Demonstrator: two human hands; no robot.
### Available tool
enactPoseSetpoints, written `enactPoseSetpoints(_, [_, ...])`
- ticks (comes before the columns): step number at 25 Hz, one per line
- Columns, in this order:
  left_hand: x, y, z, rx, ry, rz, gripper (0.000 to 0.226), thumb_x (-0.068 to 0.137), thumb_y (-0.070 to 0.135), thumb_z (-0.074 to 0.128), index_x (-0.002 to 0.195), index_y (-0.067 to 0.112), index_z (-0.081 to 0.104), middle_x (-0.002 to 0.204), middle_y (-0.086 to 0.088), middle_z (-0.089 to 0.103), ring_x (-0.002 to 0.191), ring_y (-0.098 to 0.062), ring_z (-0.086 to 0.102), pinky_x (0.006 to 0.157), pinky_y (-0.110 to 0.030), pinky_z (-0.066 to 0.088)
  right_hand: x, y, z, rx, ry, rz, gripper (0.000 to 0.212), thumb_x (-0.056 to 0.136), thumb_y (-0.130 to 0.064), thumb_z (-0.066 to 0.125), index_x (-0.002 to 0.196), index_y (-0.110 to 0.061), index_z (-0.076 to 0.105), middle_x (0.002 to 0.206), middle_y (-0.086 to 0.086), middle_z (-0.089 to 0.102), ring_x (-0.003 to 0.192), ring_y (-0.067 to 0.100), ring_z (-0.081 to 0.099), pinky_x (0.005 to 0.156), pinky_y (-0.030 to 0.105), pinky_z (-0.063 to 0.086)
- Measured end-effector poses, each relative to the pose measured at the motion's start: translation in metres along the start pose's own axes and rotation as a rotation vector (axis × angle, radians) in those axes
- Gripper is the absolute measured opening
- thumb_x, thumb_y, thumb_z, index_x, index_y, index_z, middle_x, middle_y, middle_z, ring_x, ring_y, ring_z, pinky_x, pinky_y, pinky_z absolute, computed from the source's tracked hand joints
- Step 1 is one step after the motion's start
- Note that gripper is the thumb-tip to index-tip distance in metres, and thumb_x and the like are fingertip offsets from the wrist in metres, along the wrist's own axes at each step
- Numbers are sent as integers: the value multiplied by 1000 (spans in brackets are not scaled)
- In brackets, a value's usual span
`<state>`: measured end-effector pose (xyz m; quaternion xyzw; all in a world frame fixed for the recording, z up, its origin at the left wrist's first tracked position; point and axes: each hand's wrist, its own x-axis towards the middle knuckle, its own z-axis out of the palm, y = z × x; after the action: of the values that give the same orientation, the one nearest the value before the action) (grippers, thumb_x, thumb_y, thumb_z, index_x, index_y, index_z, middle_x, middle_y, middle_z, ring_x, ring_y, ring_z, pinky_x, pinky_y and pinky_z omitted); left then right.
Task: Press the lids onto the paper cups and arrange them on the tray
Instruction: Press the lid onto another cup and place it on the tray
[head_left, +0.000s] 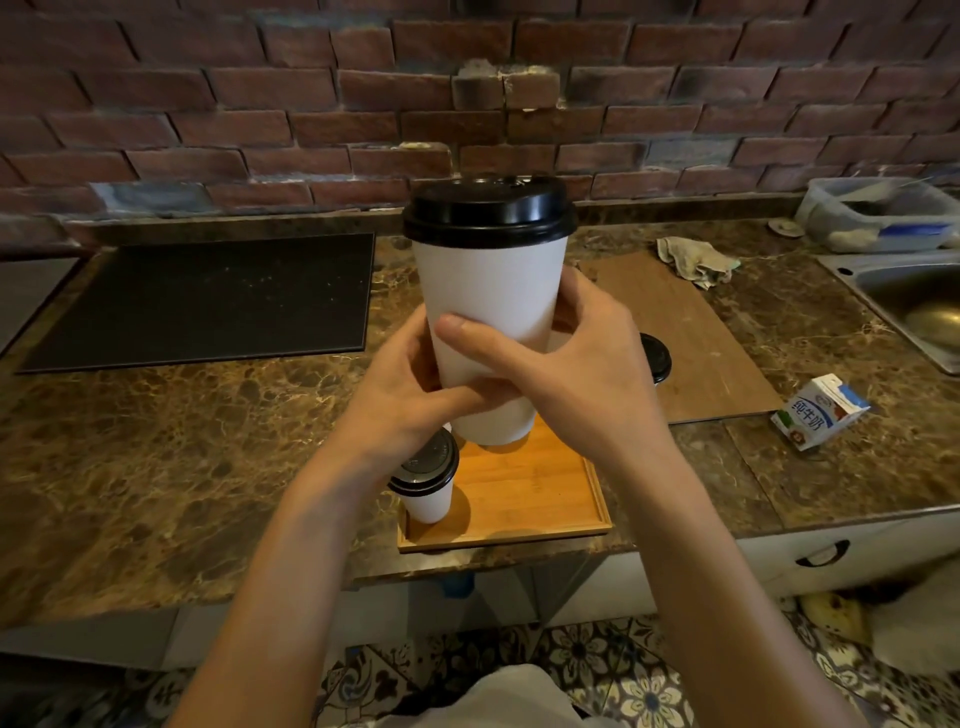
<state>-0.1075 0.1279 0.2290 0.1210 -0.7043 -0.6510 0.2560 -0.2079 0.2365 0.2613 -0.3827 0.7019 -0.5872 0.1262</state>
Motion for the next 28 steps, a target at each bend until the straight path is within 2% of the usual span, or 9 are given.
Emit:
enactPoseSetpoints(3, [1,2,-4,38,-36,-24,56,63,10,80,108,27,52,94,23,71,91,4,67,68,-8,51,2,1,-1,23,-42,2,65,62,-58,80,117,-28,62,104,-16,68,98,-3,63,76,21,56])
enactPoseSetpoints(7, [3,3,-6,27,-52,-53,53,61,20,79,107,30,56,98,17,71,94,-3,67,70,-12,52,4,2,-1,34,-60,6,66,63,-56,80,119,-26,62,108,-14,68,101,0,62,79,28,57])
enactPoseSetpoints(12, [3,7,-5,6,-78,-49,46,59,33,76,103,29,60,94,14,73,90,-4,69,68,-13,52,9,2,-4,67,-105,-7,67,62,-59,77,118,-28,62,107,-14,68,103,1,63,83,33,59])
enactPoseSetpoints(16, [3,11,-9,-10,-93,-57,42,60,37,78,100,37,65,96,13,72,92,-6,67,69,-15,53,14,3,-10,126,-181,-17,59,63,-57,75,115,-33,61,106,-15,68,103,3,64,82,27,57])
enactPoseSetpoints(19, [2,15,-9,-36,-143,-57,58,56,49,82,109,34,62,104,9,70,99,-11,66,73,-19,54,16,3,-14,195,-245,-21,52,64,-53,73,111,-33,62,105,-12,69,102,7,66,76,21,55])
enactPoseSetpoints(23, [1,15,-7,-46,-171,-79,68,56,39,84,117,26,59,109,3,69,103,-16,66,76,-23,55,17,6,-18,243,-339,24,51,65,-49,71,111,-30,63,110,-4,70,107,15,66,84,32,57])
enactPoseSetpoints(25, [0,14,-5,-44,-158,-78,72,51,45,86,116,26,59,108,3,69,103,-16,66,76,-24,56,16,7,-18,247,-361,38,52,65,-50,70,112,-28,62,111,-3,69,108,16,65,87,35,57])
enactPoseSetpoints(28, [-1,12,-2,-40,-144,-61,73,52,48,85,116,23,60,106,4,70,101,-14,66,76,-22,55,15,4,-18,234,-364,35,52,67,-47,72,114,-28,62,108,-6,70,105,13,66,81,27,56])
